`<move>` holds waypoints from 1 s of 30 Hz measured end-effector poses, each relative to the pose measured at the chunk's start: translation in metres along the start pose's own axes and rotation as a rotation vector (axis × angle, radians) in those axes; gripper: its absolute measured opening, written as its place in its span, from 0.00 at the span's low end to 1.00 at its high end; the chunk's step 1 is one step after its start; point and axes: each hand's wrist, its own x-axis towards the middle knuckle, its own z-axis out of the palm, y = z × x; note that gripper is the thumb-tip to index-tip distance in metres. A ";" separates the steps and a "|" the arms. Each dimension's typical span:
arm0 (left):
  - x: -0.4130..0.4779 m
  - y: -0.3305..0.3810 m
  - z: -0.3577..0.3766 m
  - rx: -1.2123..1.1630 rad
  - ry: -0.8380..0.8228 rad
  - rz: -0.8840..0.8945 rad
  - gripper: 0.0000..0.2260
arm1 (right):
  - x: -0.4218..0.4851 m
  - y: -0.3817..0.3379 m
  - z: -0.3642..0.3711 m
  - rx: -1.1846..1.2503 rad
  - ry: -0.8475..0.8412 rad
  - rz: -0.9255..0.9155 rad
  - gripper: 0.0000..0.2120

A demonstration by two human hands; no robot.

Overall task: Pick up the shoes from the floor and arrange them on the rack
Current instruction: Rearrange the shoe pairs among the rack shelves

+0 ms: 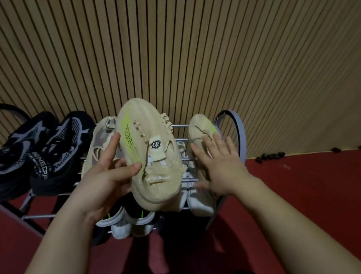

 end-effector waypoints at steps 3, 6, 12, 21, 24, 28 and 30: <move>0.003 -0.002 0.005 -0.003 -0.002 -0.011 0.37 | -0.007 0.008 0.011 -0.121 -0.048 -0.194 0.47; 0.003 -0.004 0.010 -0.009 -0.014 -0.023 0.38 | 0.000 0.017 0.008 -0.237 -0.061 -0.323 0.45; 0.005 -0.005 0.013 -0.004 -0.019 -0.045 0.41 | 0.020 0.028 -0.004 -0.408 -0.128 -0.507 0.52; 0.015 -0.002 0.023 0.022 -0.037 -0.045 0.41 | 0.029 0.030 -0.006 -0.486 -0.110 -0.406 0.52; 0.018 -0.003 0.027 0.037 -0.039 -0.061 0.41 | 0.030 0.027 -0.005 -0.448 -0.153 -0.393 0.51; 0.025 -0.006 0.031 0.058 -0.033 -0.115 0.37 | 0.013 0.031 0.000 -0.167 -0.077 -0.300 0.54; 0.028 -0.006 0.036 0.059 -0.037 -0.146 0.37 | -0.003 0.035 0.001 0.124 0.004 -0.211 0.57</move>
